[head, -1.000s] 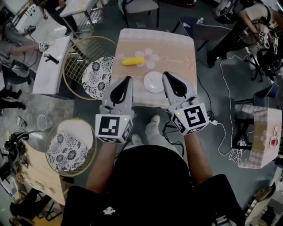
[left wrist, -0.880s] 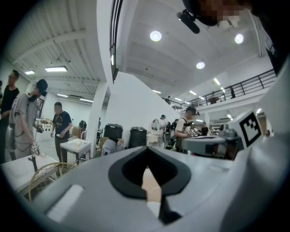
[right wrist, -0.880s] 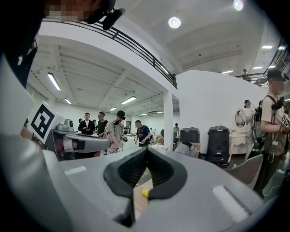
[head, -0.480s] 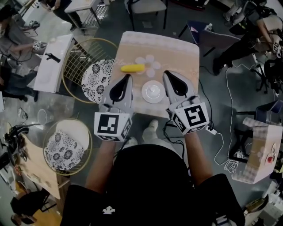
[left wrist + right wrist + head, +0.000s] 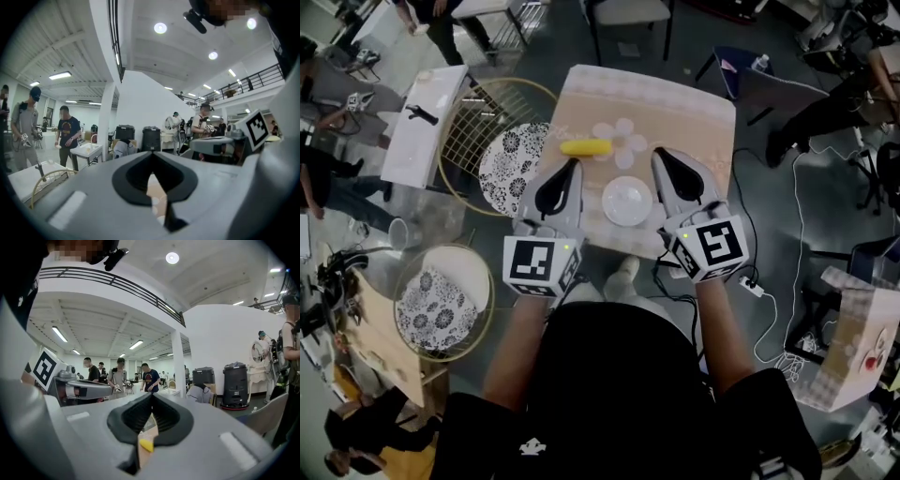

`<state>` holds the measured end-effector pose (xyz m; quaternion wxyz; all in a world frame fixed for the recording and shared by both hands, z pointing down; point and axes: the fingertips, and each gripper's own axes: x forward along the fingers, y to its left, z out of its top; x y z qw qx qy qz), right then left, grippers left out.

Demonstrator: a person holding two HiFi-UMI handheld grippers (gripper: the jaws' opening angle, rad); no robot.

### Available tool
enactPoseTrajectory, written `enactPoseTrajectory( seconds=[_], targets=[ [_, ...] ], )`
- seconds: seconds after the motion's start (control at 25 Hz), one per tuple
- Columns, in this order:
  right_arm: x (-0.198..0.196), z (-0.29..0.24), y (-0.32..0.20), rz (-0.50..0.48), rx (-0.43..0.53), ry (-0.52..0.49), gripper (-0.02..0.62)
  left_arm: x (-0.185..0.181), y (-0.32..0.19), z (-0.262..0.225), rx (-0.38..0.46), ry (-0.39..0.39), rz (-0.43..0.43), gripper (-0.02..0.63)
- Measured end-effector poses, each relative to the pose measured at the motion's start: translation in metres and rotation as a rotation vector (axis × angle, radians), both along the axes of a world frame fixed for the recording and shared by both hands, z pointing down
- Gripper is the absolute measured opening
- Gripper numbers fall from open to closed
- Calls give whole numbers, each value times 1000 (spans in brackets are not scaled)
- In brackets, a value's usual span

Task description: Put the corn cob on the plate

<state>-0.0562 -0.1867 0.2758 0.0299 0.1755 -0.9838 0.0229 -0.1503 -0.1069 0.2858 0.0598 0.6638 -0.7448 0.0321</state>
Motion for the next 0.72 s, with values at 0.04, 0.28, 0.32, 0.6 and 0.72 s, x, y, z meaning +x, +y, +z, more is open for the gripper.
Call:
enactPoseTrajectory(
  seconds=[0.04, 0.28, 0.32, 0.6, 0.72],
  targets=[
    [-1, 2, -1, 0, -5, 0, 2, -2, -2, 3, -4, 0, 2, 8],
    [-7, 10, -7, 7, -24, 10, 2, -12, -14, 17, -47, -10, 27, 8],
    [-7, 11, -8, 14, -27, 13, 2, -14, -16, 20, -54, -9, 33, 8],
    [-15, 22, -16, 82, -42, 45, 2, -42, -31, 45, -126, -33, 67, 8],
    [-21, 28, -21, 120, -54, 62, 2, -54, -40, 59, -158, -39, 106, 8]
  ],
)
